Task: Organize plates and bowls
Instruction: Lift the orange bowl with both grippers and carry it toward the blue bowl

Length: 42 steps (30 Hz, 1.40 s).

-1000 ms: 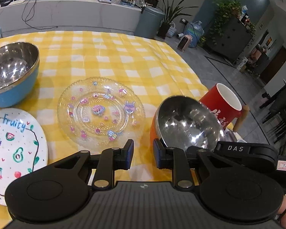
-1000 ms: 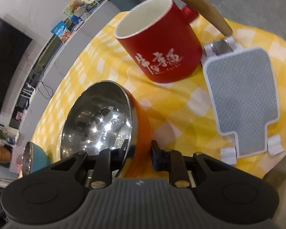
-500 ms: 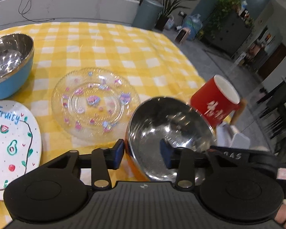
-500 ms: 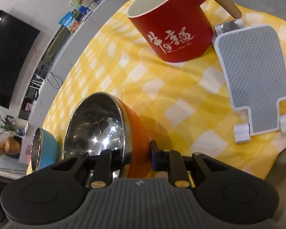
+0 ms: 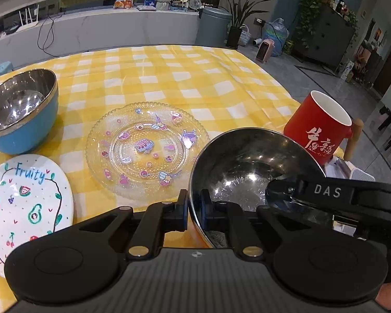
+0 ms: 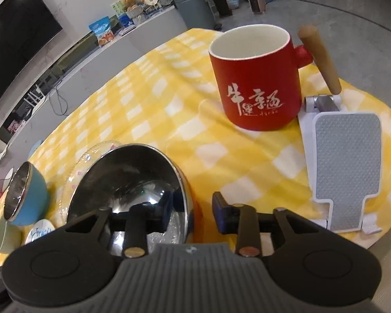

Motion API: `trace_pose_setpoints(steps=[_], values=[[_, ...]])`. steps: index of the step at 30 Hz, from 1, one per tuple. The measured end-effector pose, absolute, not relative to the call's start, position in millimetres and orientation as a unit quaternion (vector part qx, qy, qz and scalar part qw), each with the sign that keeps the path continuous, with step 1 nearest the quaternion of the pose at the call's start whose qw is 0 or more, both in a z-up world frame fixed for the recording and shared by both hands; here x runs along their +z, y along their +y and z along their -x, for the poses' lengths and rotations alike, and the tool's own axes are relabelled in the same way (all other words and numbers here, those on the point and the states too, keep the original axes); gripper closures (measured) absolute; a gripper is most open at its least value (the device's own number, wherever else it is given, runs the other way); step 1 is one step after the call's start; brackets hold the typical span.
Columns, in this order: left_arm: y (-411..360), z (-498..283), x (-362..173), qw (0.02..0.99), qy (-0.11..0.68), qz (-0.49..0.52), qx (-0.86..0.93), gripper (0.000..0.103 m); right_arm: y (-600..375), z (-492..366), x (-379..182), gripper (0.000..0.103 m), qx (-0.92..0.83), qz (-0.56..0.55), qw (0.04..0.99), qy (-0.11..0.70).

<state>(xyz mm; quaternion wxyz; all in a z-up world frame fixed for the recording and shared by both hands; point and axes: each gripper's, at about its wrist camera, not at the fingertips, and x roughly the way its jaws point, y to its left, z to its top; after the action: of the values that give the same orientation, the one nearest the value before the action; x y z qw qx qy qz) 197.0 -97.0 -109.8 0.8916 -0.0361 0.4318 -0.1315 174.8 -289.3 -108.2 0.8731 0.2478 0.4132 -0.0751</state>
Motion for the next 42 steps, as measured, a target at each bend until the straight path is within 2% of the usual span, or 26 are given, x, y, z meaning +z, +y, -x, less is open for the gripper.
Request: trace_pose_setpoints(steps=[1, 2, 3, 4, 9, 17, 19, 21, 26, 28, 30, 33, 42], values=[[-96.7, -196.8, -109.9, 0.892, 0.432, 0.037, -0.131, 0.093, -289.6, -176.1, -110.5, 0.069, -0.071, -0.252, 0.872, 0.414], [-96.3, -197.1, -109.8, 0.891, 0.433, 0.038, -0.131, 0.093, -290.0, -177.1, -112.3, 0.064, -0.066, -0.253, 0.871, 0.415], [-95.2, -197.6, -109.8, 0.89, 0.435, 0.039, -0.131, 0.093, -290.9, -177.9, -113.3, 0.052, -0.064, -0.251, 0.872, 0.416], [-94.4, -198.2, -109.8, 0.889, 0.437, 0.042, -0.131, 0.093, -291.3, -178.6, -113.3, 0.047, -0.065, -0.247, 0.874, 0.413], [-92.2, -199.7, -110.2, 0.886, 0.442, 0.047, -0.133, 0.093, -289.4, -185.5, -106.3, 0.046, -0.078, -0.207, 0.881, 0.419], [-92.5, -199.5, -110.4, 0.885, 0.443, 0.047, -0.134, 0.092, -289.0, -187.3, -113.6, 0.047, -0.069, -0.22, 0.867, 0.441], [-92.5, -199.4, -110.4, 0.885, 0.444, 0.048, -0.135, 0.092, -288.1, -185.7, -111.7, 0.049, -0.073, -0.21, 0.872, 0.437], [-93.2, -199.1, -110.2, 0.885, 0.444, 0.047, -0.136, 0.092, -287.8, -183.0, -109.9, 0.056, -0.071, -0.209, 0.872, 0.436], [-94.1, -198.9, -110.1, 0.885, 0.443, 0.044, -0.137, 0.091, -286.2, -176.3, -105.8, 0.056, -0.09, -0.19, 0.878, 0.429], [-94.8, -198.3, -109.8, 0.885, 0.443, 0.042, -0.137, 0.091, -285.1, -175.1, -103.5, 0.061, -0.091, -0.18, 0.882, 0.426], [-96.3, -197.4, -109.3, 0.886, 0.441, 0.038, -0.136, 0.091, -282.7, -172.8, -99.4, 0.079, -0.089, -0.173, 0.888, 0.417], [-100.2, -194.0, -108.2, 0.89, 0.435, 0.024, -0.134, 0.092, -276.4, -168.6, -92.3, 0.095, -0.082, -0.152, 0.899, 0.403], [-98.8, -190.5, -99.4, 0.894, 0.428, 0.027, -0.132, 0.092, -270.3, -164.0, -82.8, 0.095, -0.085, -0.124, 0.912, 0.382]])
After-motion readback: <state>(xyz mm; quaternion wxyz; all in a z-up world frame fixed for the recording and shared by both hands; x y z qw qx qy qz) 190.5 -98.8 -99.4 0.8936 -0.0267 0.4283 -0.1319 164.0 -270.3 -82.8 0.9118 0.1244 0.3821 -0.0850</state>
